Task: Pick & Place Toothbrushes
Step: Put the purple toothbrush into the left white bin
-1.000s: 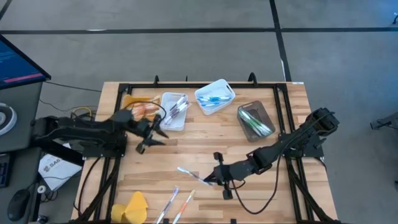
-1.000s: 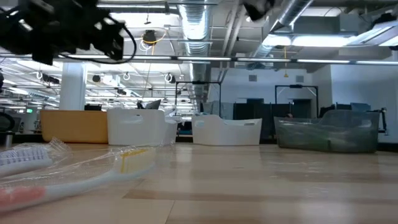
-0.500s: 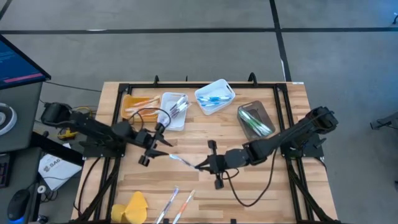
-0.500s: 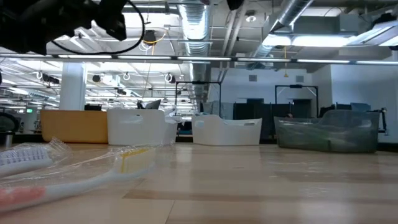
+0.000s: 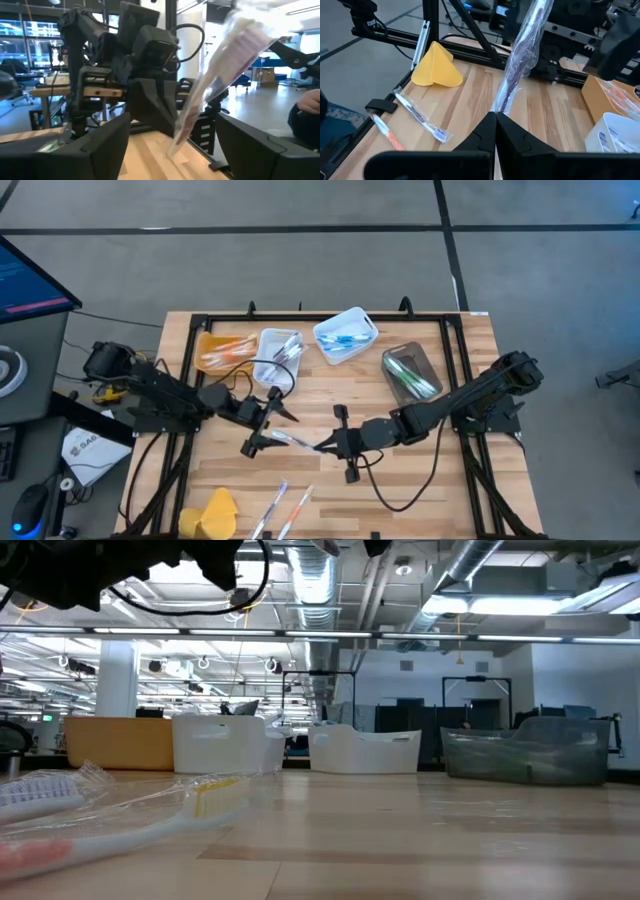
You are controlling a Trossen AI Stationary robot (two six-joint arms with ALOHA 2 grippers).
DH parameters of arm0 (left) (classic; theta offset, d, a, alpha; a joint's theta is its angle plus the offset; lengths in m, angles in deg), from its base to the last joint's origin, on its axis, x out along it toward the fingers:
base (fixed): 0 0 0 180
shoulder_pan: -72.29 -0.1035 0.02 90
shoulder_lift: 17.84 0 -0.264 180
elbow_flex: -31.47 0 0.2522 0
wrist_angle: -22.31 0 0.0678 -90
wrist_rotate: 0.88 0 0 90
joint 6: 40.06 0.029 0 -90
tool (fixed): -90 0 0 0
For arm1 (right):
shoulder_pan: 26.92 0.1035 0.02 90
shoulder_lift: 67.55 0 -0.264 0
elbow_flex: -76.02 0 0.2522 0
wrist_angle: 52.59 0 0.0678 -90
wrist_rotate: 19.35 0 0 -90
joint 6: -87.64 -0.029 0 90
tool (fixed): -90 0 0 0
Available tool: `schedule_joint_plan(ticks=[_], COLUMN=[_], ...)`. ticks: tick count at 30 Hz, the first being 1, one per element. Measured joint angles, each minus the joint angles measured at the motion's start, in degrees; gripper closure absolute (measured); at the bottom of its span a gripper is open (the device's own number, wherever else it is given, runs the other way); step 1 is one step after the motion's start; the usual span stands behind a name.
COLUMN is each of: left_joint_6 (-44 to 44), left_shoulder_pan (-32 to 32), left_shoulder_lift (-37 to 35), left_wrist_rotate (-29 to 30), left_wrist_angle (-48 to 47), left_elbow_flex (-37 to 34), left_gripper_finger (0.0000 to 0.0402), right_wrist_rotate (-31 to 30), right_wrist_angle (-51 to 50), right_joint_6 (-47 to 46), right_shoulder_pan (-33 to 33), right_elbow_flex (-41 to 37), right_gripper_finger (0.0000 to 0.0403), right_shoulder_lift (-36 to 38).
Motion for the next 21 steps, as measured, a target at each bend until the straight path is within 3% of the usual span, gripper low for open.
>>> schedule_joint_plan(ticks=[12, 21], left_joint_6=[0.02, 0.00], left_shoulder_pan=[1.84, 1.71], left_shoulder_lift=[0.72, 0.72], left_wrist_rotate=[0.48, 2.94], left_wrist_angle=[0.10, 0.07], left_elbow_flex=[2.82, 2.82], left_gripper_finger=[0.0128, 0.0229], right_wrist_rotate=[0.00, 0.00], right_wrist_angle=[-2.09, -3.05], right_joint_6=[-0.23, -0.23], right_shoulder_pan=[-1.99, -2.24], right_elbow_flex=[0.00, 0.00], right_gripper_finger=[0.0403, 0.0403], right_shoulder_lift=[0.02, 0.02])
